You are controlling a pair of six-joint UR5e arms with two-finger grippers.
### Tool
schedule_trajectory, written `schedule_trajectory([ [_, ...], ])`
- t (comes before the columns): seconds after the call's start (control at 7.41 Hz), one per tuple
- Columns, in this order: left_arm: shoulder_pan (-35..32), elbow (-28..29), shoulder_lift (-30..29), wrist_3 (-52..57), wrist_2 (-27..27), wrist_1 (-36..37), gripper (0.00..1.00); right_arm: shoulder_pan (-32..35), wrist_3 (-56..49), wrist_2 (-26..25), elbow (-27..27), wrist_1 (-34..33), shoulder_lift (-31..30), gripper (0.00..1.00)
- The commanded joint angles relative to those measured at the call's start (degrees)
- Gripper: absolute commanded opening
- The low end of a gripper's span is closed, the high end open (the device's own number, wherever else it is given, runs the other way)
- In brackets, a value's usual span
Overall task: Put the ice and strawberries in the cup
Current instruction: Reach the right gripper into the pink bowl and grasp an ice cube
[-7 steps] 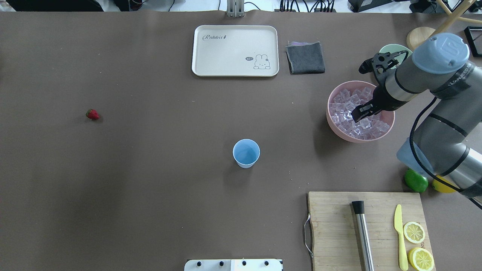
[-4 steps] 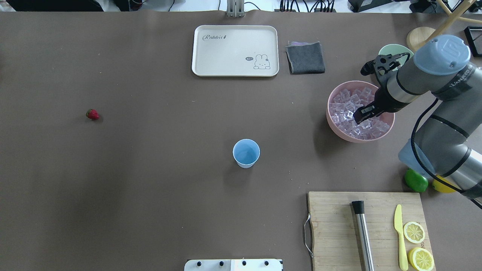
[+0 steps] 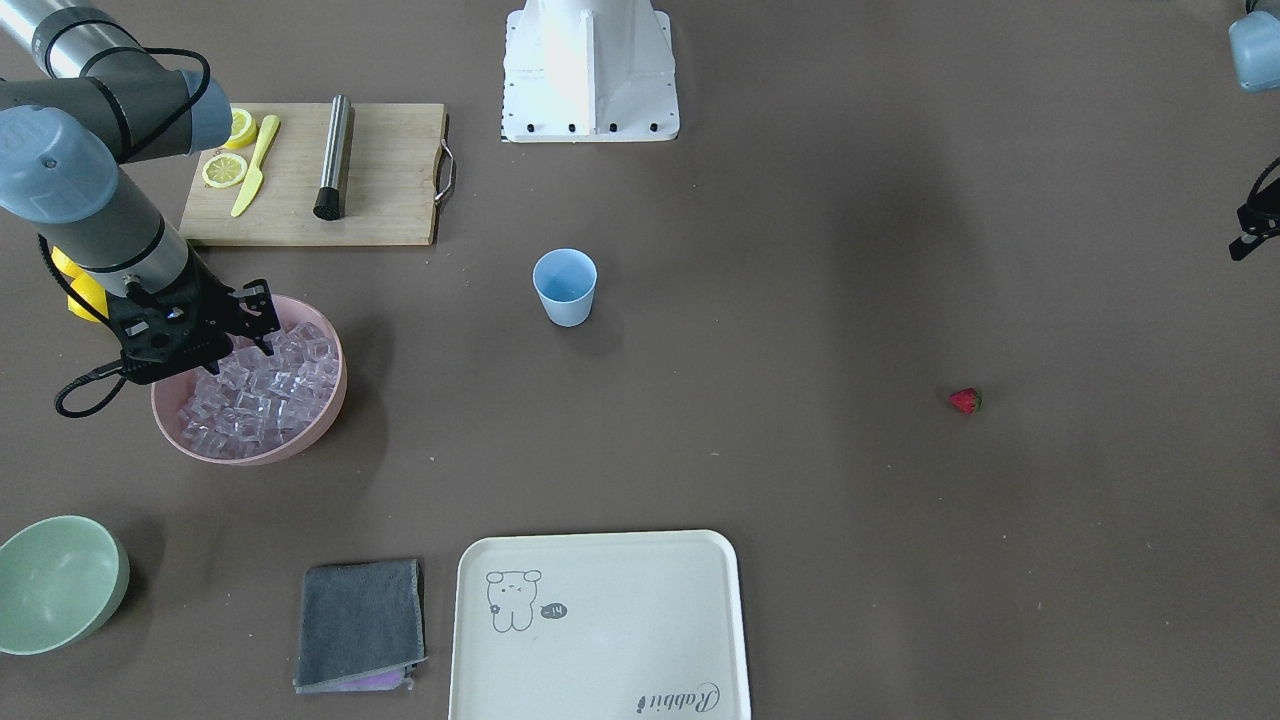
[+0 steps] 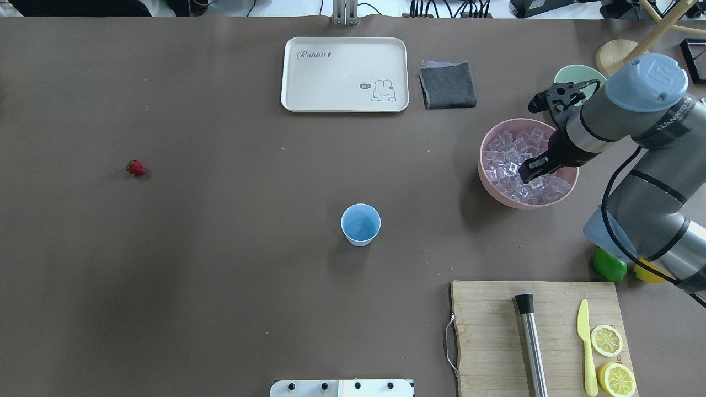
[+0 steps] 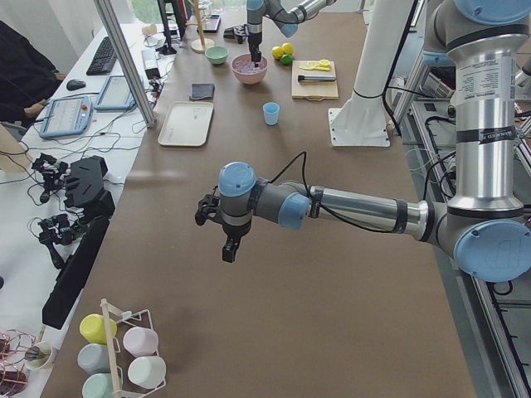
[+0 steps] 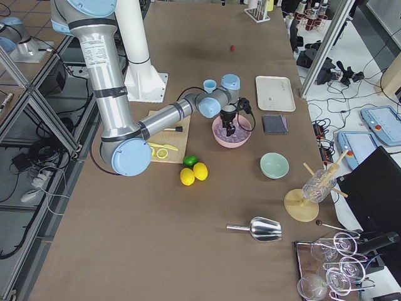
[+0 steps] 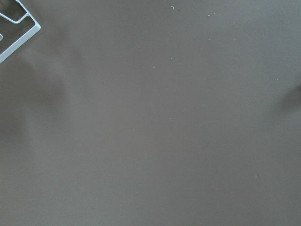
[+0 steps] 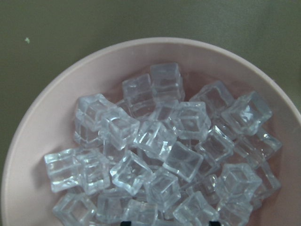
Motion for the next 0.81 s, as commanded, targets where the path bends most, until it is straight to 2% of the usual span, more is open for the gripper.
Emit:
schedule_trajectory([
  [0.0, 0.0, 0.16, 0.0, 0.0, 0.0, -0.05, 0.97, -0.46, 0.0, -0.04, -0.02, 0.01, 0.0, 0.63],
  [0.13, 0.0, 0.16, -0.17, 0.0, 0.0, -0.05, 0.97, -0.55, -0.09, 0.05, -0.02, 0.01, 0.0, 0.55],
  [0.27, 0.0, 0.16, -0.18, 0.0, 0.0, -0.05, 0.97, -0.46, -0.09, 0.13, -0.02, 0.01, -0.09, 0.34],
  [0.54, 0.0, 0.07, 0.0, 0.0, 0.0, -0.05, 0.97, -0.37, -0.53, 0.31, -0.1, -0.08, -0.44, 0.0],
  [0.67, -0.09, 0.07, 0.0, 0.0, 0.0, -0.05, 0.97, -0.11, -0.53, 0.75, -0.02, -0.08, -0.44, 0.0],
])
